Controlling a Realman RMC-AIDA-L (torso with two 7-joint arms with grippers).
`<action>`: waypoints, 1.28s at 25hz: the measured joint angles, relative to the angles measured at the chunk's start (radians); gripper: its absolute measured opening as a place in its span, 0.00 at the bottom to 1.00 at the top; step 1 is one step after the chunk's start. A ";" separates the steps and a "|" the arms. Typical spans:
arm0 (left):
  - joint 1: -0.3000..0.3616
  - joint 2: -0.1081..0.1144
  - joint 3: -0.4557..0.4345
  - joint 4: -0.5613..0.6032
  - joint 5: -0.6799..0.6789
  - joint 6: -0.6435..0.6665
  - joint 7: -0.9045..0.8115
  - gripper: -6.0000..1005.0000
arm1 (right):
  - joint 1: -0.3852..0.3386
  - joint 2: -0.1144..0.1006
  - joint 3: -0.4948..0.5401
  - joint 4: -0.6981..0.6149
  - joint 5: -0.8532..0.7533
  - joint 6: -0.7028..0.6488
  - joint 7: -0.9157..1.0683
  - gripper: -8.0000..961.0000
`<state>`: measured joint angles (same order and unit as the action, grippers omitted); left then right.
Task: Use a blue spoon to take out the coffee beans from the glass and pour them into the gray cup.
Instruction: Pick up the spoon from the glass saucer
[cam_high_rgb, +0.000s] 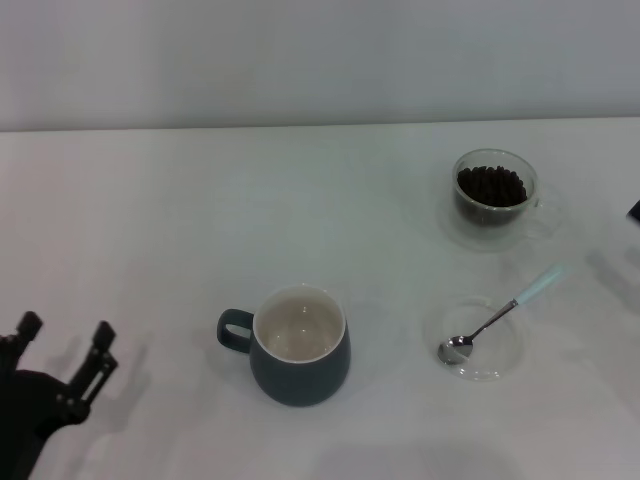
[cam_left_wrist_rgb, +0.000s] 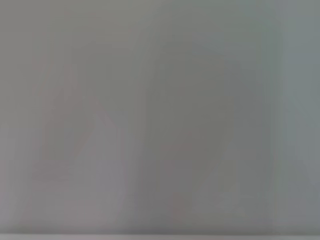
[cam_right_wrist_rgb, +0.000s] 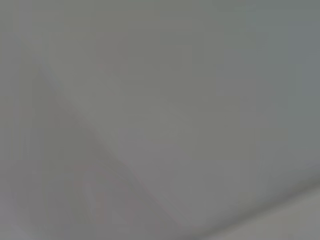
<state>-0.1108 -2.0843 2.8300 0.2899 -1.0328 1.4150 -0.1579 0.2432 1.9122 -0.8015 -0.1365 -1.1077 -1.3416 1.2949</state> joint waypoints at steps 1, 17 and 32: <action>-0.003 0.000 0.000 -0.008 -0.009 0.001 -0.015 0.86 | 0.000 -0.002 -0.022 0.000 -0.015 0.014 0.032 0.90; -0.063 0.001 0.000 -0.025 -0.036 0.004 -0.048 0.86 | 0.043 0.075 -0.158 0.008 -0.027 0.149 0.072 0.90; -0.073 0.002 0.000 -0.025 -0.072 0.004 -0.043 0.86 | 0.088 0.090 -0.191 0.009 -0.019 0.188 0.091 0.89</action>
<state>-0.1839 -2.0823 2.8301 0.2649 -1.1052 1.4191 -0.2013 0.3310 2.0018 -0.9930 -0.1278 -1.1271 -1.1532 1.3854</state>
